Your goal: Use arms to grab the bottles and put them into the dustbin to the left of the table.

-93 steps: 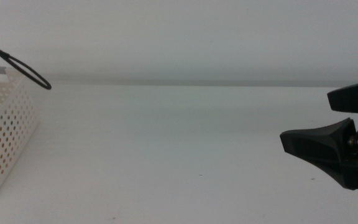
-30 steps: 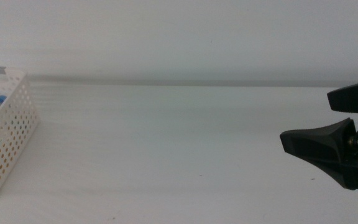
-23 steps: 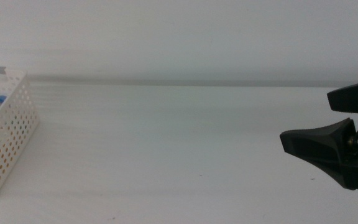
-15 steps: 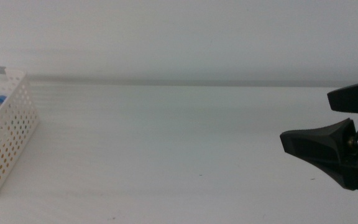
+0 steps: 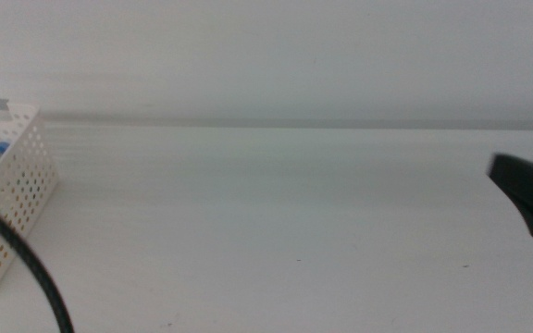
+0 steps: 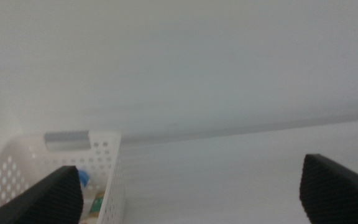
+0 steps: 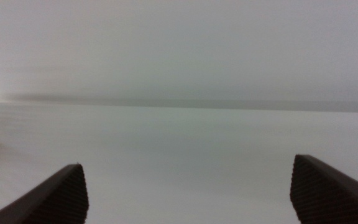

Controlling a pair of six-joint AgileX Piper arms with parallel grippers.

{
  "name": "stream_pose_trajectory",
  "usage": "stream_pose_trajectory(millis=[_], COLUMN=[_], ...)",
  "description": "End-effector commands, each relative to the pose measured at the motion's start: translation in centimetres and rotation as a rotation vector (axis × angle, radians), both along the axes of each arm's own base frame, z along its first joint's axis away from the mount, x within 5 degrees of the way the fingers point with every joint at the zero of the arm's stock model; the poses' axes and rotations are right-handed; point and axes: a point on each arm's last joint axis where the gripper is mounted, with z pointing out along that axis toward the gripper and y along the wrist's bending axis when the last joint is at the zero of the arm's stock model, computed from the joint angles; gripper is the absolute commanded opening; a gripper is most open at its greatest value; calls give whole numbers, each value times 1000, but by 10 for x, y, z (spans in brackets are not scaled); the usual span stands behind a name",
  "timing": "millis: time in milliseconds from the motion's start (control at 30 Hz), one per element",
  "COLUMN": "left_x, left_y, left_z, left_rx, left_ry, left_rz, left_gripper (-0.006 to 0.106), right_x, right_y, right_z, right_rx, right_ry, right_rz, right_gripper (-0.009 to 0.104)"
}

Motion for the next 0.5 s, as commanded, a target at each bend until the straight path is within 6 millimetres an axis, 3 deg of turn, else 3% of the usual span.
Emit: stream_pose_trajectory(millis=[0, 267, 467], left_x=[-8, -39, -36], left_y=[2, 9, 10], left_z=[-18, -97, -144], left_rx=[-62, -59, -66], left_ry=[-56, -148, -67], left_rz=[30, 145, 163], left_gripper=[94, 94, 94], right_x=[-12, -62, -80], right_y=[-15, -39, -45], right_z=[-12, -54, -93], right_rx=[-60, -90, -123], right_ry=[-62, -181, -220], right_rz=[-57, -185, -224], right_gripper=[86, 86, 86])
